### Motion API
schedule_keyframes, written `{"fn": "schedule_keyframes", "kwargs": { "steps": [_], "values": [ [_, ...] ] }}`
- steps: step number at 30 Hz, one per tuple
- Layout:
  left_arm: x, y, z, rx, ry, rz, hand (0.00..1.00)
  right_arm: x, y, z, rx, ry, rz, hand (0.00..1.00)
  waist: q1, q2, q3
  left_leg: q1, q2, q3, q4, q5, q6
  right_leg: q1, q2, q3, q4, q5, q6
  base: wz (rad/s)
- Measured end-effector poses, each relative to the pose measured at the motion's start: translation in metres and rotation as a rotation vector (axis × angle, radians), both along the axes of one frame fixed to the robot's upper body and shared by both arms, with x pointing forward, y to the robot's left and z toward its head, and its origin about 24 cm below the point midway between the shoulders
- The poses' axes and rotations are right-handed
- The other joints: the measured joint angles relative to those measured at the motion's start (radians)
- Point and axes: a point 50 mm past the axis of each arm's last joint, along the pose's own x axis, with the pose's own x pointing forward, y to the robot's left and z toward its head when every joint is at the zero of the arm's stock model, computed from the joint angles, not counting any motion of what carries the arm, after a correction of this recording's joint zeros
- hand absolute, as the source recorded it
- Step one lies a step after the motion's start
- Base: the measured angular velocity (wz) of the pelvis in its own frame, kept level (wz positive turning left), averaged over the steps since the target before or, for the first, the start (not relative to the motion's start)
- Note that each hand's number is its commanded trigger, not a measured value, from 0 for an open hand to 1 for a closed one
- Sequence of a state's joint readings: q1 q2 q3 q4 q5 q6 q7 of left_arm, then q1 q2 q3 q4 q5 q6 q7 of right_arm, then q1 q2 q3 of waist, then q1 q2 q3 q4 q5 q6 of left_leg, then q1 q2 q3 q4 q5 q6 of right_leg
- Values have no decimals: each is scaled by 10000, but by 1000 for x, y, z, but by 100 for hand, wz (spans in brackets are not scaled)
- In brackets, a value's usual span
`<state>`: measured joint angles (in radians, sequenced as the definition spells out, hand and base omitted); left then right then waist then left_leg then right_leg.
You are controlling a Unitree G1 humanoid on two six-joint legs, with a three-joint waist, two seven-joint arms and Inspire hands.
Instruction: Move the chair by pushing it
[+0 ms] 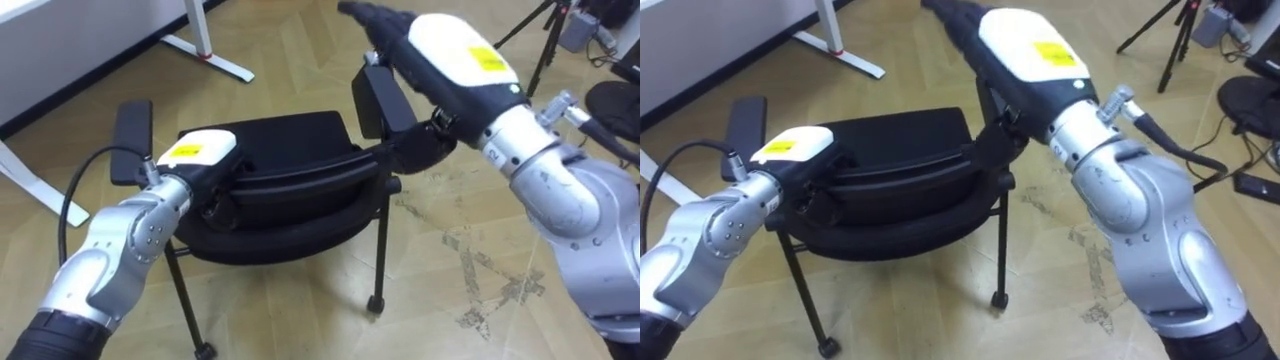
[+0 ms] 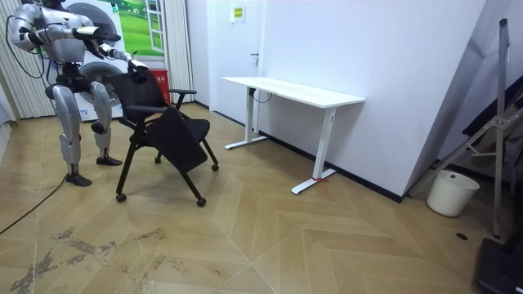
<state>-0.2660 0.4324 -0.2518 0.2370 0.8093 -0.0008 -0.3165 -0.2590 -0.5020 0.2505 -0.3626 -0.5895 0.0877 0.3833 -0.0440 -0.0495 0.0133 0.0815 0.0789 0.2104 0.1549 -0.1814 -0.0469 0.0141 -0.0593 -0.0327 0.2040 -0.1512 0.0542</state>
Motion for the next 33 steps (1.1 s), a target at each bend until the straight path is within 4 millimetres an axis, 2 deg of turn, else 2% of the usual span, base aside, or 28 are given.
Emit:
{"fn": "schedule_keyframes", "kwargs": {
  "steps": [6,12,19,24,26,29,33],
  "values": [
    [0,-4,2,-21,-92,-325,100,-1,0,-10,-956,1216,417,0,163,-2,4,4,7,-43,-20,0,-1,-5,2,-29,-9,0,0,0],
    [1,-5,3,46,-135,-455,100,1,-5,-27,-1588,2503,463,0,186,-73,46,13,7,-104,-21,0,-1,55,2,-85,-33,0,0,1],
    [3,-10,7,142,-305,-692,100,7,-21,-63,-2069,4081,-282,0,235,-123,79,-143,9,-279,-15,0,-3,13,-4,-272,-104,1,-2,6],
    [2,-14,7,154,-289,-843,100,8,-23,-72,-2567,3829,-593,0,233,-72,61,-206,19,-565,123,-1,-5,114,-8,-525,-178,20,-31,11],
    [2,-19,4,64,-200,-833,100,10,-25,-80,-2466,3887,-796,0,212,42,50,-177,3,-797,134,-1,-4,222,-26,-610,-197,20,-31,13],
    [2,-22,3,-25,-151,-810,100,12,-28,-83,-2391,3775,-1029,0,224,203,39,-199,-4,-862,133,-1,-5,234,-38,-700,-197,20,-31,8],
    [1,-24,2,-42,-96,-798,100,15,-31,-91,-2351,3562,-1237,0,209,267,45,-183,0,-871,135,-1,-5,286,-38,-765,-205,19,-30,2]
  ]
}}
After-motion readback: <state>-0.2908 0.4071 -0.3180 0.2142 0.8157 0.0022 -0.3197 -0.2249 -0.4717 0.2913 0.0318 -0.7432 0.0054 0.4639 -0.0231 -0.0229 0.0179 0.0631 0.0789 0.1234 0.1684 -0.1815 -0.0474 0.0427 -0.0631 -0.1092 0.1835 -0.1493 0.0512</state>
